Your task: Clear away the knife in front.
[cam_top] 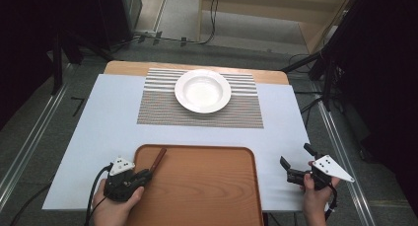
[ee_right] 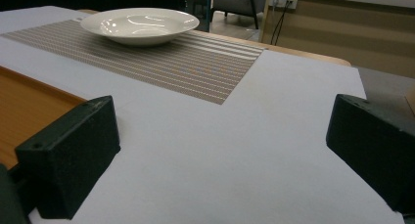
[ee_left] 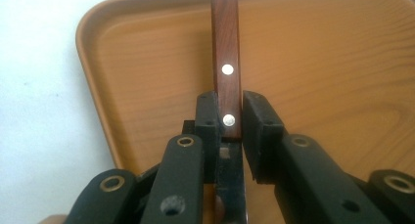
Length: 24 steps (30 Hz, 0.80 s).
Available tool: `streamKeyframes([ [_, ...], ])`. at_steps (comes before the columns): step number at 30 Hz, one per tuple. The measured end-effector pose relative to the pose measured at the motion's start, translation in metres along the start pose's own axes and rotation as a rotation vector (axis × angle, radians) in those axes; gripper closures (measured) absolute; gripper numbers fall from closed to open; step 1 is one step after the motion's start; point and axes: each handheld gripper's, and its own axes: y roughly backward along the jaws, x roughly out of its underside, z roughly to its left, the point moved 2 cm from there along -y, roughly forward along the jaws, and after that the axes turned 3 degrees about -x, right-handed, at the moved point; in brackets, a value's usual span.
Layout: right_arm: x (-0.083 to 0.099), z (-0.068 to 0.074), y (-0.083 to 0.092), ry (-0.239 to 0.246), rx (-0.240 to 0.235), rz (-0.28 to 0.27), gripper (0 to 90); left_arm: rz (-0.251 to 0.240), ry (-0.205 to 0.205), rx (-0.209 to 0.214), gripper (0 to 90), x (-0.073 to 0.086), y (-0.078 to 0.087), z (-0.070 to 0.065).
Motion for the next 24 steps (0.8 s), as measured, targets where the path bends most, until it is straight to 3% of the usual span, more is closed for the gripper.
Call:
streamKeyframes([
  [19,-0.0001,0.0002,-0.0005,0.004,0.000,0.000,0.0,0.019,0.025,-0.010,76.3,0.0078,-0.0020,0.0022],
  [20,-0.0002,-0.0001,-0.0006,0.006,0.000,-0.001,0.0,0.009,0.027,-0.009,75.0,0.0073,-0.0018,0.0029],
  [21,-0.0001,-0.0001,-0.0006,0.006,0.000,-0.002,0.0,-0.003,0.031,-0.005,68.2,0.0059,-0.0013,0.0032],
  [24,-0.0001,0.0001,-0.0005,0.003,-0.001,0.000,0.0,-0.035,0.008,0.025,64.5,-0.0010,0.0014,0.0021],
])
